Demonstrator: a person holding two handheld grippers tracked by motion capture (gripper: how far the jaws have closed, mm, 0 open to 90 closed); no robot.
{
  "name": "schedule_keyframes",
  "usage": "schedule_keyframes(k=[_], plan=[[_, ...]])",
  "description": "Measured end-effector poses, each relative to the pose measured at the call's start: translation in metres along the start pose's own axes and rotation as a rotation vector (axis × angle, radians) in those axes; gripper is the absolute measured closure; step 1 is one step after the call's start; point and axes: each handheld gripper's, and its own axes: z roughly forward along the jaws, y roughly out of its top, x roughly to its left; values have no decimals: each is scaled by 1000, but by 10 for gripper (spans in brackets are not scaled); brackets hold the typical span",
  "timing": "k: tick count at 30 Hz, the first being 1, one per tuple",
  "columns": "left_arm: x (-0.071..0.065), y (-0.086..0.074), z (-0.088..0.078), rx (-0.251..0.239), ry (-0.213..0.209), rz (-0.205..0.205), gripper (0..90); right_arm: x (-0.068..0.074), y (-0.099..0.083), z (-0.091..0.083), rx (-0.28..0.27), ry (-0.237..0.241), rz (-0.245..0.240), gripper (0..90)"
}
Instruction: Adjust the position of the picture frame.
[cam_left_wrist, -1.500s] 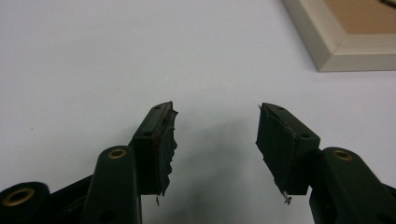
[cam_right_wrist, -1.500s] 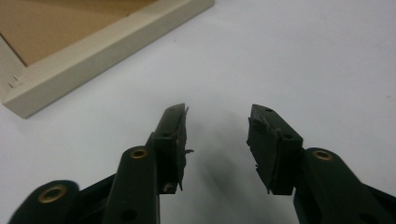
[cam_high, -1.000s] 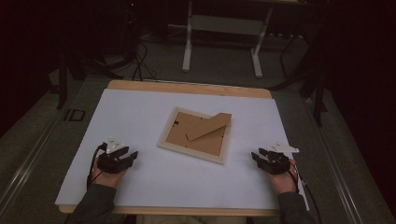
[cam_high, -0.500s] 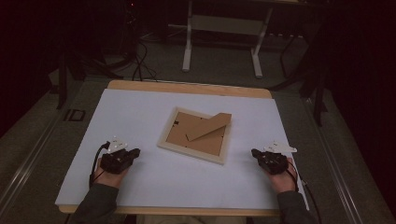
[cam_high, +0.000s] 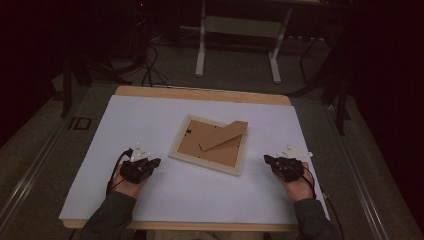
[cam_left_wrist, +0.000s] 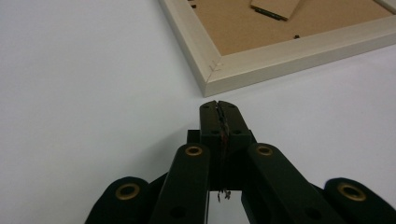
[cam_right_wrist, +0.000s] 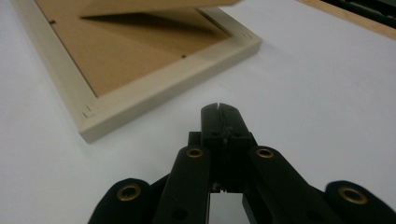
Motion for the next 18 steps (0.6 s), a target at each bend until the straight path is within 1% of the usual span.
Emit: schedule_keyframes(k=[4,10,12,14,18], plan=[[-3,2,8,15,-7,9,900,7,5,7,2,24,-8,898],[-2,5,16,22,-2,8,900,18,8,21,15,58,-24,898],[-2,5,17,23,-2,5,900,20,8,24,19,62,-24,898],[-3,4,20,34,-1,9,900,24,7,30,35,78,-30,898],[-3,4,26,44,-1,16,900,29,4,38,58,92,-30,898]])
